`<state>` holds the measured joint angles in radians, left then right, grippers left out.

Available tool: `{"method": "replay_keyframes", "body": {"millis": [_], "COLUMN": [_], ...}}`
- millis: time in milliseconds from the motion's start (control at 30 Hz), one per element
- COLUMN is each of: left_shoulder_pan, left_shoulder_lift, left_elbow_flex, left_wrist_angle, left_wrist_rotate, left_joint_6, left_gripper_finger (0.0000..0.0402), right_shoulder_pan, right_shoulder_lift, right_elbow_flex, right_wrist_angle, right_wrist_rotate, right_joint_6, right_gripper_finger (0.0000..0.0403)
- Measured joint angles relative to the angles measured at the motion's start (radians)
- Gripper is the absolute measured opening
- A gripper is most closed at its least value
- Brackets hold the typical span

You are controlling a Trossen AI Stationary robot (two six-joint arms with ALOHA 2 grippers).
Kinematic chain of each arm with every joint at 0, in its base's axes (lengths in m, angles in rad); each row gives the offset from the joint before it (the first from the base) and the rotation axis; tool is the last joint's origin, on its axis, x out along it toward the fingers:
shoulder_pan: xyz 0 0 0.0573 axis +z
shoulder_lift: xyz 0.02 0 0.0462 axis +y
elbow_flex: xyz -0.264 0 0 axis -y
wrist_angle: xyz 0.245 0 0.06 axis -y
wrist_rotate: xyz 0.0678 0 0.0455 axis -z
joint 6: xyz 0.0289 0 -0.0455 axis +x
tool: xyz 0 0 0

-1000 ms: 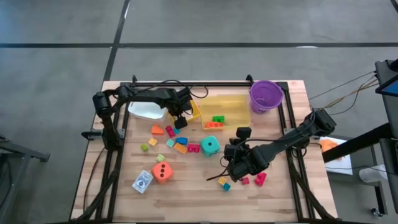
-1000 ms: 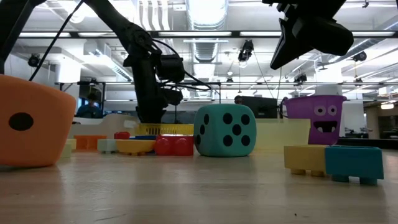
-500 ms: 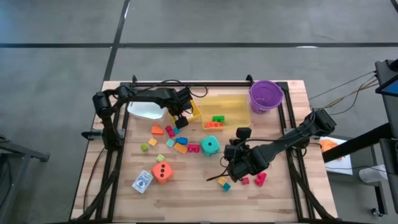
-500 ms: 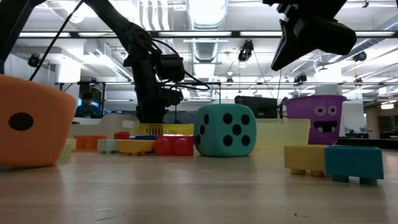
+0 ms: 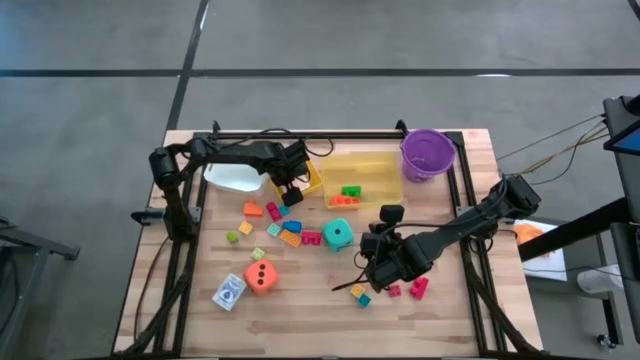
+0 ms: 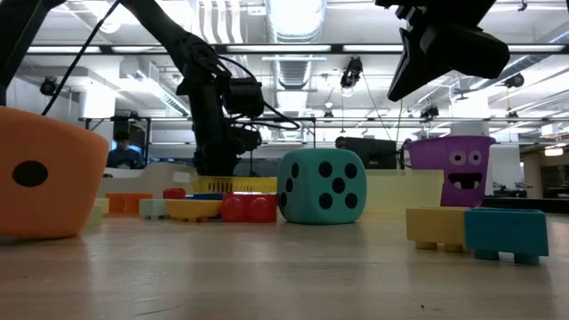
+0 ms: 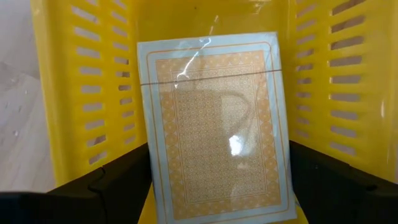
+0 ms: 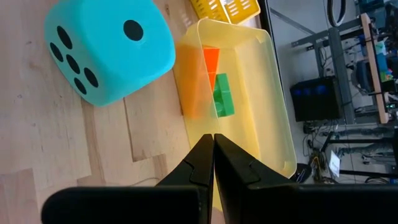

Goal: Pick & Place Toys
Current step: Put the yellow deck of cards into the yellow basket

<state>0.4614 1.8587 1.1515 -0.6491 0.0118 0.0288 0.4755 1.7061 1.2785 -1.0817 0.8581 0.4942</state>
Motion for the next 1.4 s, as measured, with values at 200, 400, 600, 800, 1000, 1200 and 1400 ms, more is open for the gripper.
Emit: {"method": "replay_keyframes", "body": {"millis": [200,400,600,800,1000,1200,1400], "left_shoulder_pan": [0.0,0.0,0.0,0.0,0.0,0.0,0.0], "left_shoulder_lift": [-0.004,-0.012,-0.013,-0.014,-0.014,-0.014,-0.015], "left_elbow_flex": [0.0,-0.001,-0.001,-0.001,-0.001,-0.001,0.0], "left_wrist_angle": [-0.001,-0.003,-0.005,-0.002,-0.003,-0.006,-0.005], "left_wrist_rotate": [-0.004,0.012,0.04,0.039,0.037,0.042,0.046], "left_joint_6": [-0.004,-0.012,-0.022,-0.036,-0.037,-0.024,-0.01], "left_gripper_finger": [0.034,0.034,0.034,0.0341,0.0341,0.0349,0.0394], "right_shoulder_pan": [0.0,0.0,0.0,0.0,0.0,0.0,0.0], "right_shoulder_lift": [0.0,0.0,0.0,0.0,0.0,0.0,0.0], "right_elbow_flex": [0.0,0.0,0.0,0.0,0.0,0.0,0.0], "right_wrist_angle": [0.0,0.002,0.002,0.002,0.002,0.002,0.003], "right_wrist_rotate": [-0.002,-0.003,-0.003,-0.003,-0.002,-0.003,-0.003], "right_joint_6": [0.0,0.0,0.0,0.0,0.0,0.0,0.0], "right_gripper_finger": [0.0009,0.0009,0.0009,0.0009,0.0009,0.0009,0.0009]}}
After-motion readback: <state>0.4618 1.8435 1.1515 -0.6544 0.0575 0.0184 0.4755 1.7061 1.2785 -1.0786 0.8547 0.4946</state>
